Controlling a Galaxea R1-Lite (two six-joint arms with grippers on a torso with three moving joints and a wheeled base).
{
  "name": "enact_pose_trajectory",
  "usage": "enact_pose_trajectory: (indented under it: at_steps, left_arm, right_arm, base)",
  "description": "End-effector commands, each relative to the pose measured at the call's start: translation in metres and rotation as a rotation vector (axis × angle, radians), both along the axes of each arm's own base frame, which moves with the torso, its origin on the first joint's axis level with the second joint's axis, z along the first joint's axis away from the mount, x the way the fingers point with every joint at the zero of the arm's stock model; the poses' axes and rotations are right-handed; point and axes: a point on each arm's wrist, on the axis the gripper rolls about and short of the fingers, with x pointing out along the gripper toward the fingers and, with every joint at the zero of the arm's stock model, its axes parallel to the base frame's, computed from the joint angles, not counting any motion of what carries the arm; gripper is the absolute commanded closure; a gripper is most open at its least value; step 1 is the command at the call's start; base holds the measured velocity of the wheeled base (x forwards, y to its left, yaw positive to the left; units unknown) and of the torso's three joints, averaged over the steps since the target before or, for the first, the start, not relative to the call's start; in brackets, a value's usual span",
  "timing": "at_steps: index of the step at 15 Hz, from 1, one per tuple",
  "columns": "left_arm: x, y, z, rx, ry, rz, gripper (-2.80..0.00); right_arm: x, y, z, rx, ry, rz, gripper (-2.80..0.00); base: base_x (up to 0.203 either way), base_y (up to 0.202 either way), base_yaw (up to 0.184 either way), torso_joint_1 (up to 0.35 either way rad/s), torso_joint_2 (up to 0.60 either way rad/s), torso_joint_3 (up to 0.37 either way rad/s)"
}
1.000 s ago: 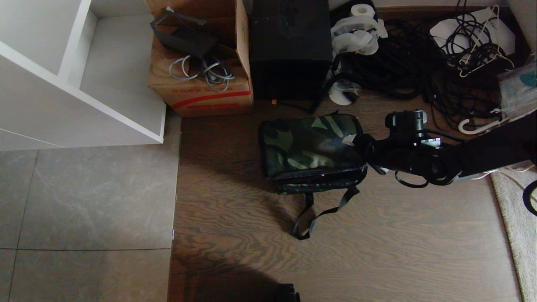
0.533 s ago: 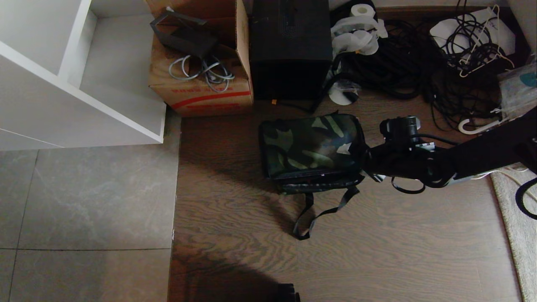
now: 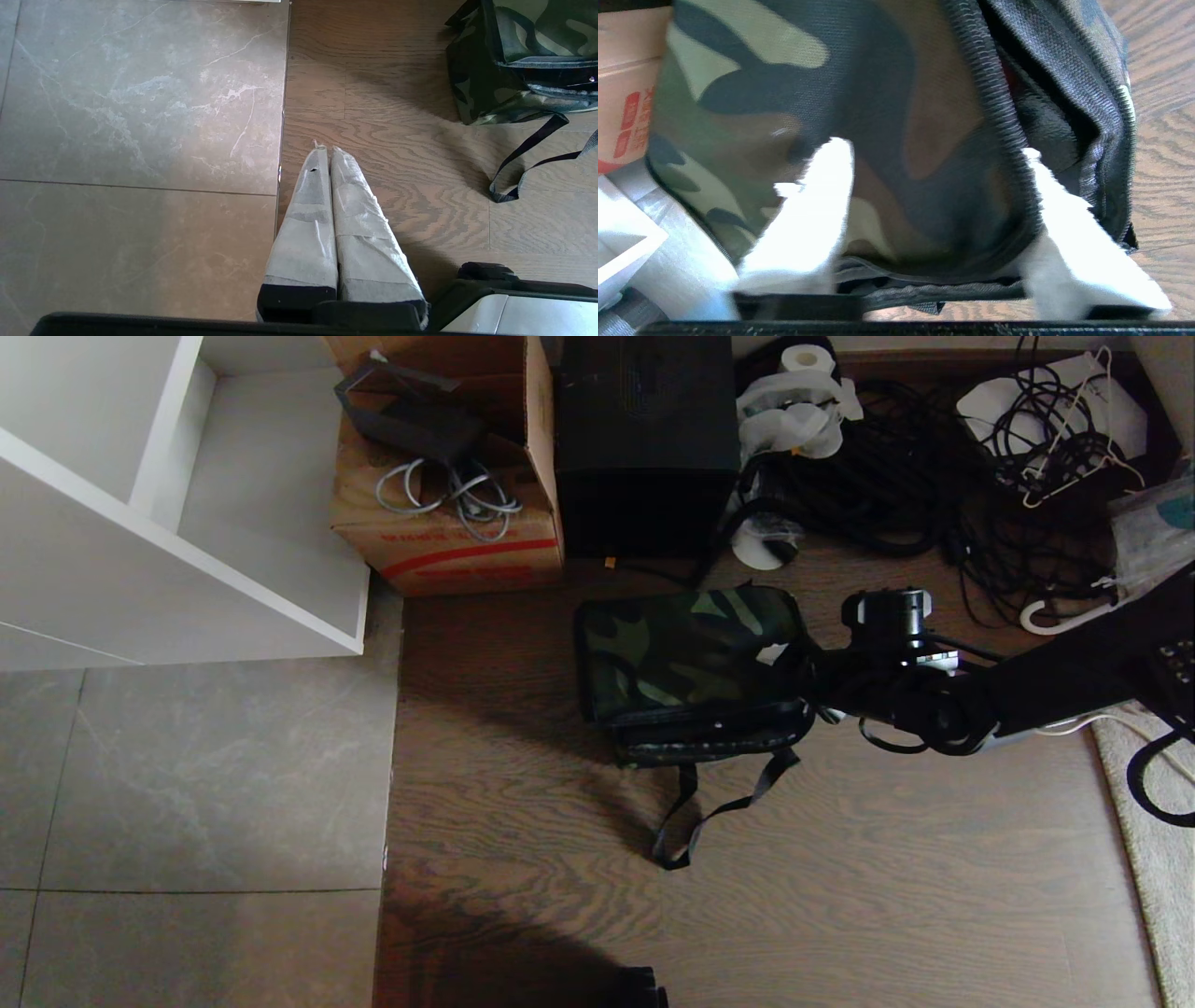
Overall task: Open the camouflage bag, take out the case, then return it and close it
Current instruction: Open the top of the storage box
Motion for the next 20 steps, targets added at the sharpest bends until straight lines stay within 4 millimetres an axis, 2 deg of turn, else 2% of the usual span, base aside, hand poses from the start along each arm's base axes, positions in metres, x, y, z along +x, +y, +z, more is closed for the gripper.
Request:
enact_pose_trajectory:
  at_steps: [1, 6, 12, 16, 20]
  left_arm:
    - [0.001, 0.0, -0.003, -0.001, 0.008, 0.0, 0.0]
    - [0.001, 0.0, -0.003, -0.001, 0.009, 0.0, 0.0]
    - [0.001, 0.0, -0.003, -0.001, 0.009, 0.0, 0.0]
    - [0.001, 0.0, -0.003, -0.001, 0.009, 0.0, 0.0]
    - [0.001, 0.0, -0.003, -0.001, 0.007, 0.0, 0.0]
  right_arm:
    - [0.001, 0.0, 0.004, 0.018, -0.026, -0.01, 0.0]
    - [-0.002, -0.001, 0.023, 0.035, -0.094, -0.003, 0.0]
    - [0.005, 0.001, 0.081, 0.181, -0.254, -0.025, 0.0]
    - [0.01, 0.002, 0.099, 0.196, -0.324, -0.031, 0.0]
    - [0.016, 0.003, 0.108, 0.197, -0.367, -0.069, 0.0]
  base:
    - [0.0, 0.0, 0.0, 0.0, 0.0, 0.0]
    - [0.0, 0.0, 0.0, 0.0, 0.0, 0.0]
    - [0.0, 0.0, 0.0, 0.0, 0.0, 0.0]
    - [0.0, 0.0, 0.0, 0.0, 0.0, 0.0]
    - [0.0, 0.0, 0.0, 0.0, 0.0, 0.0]
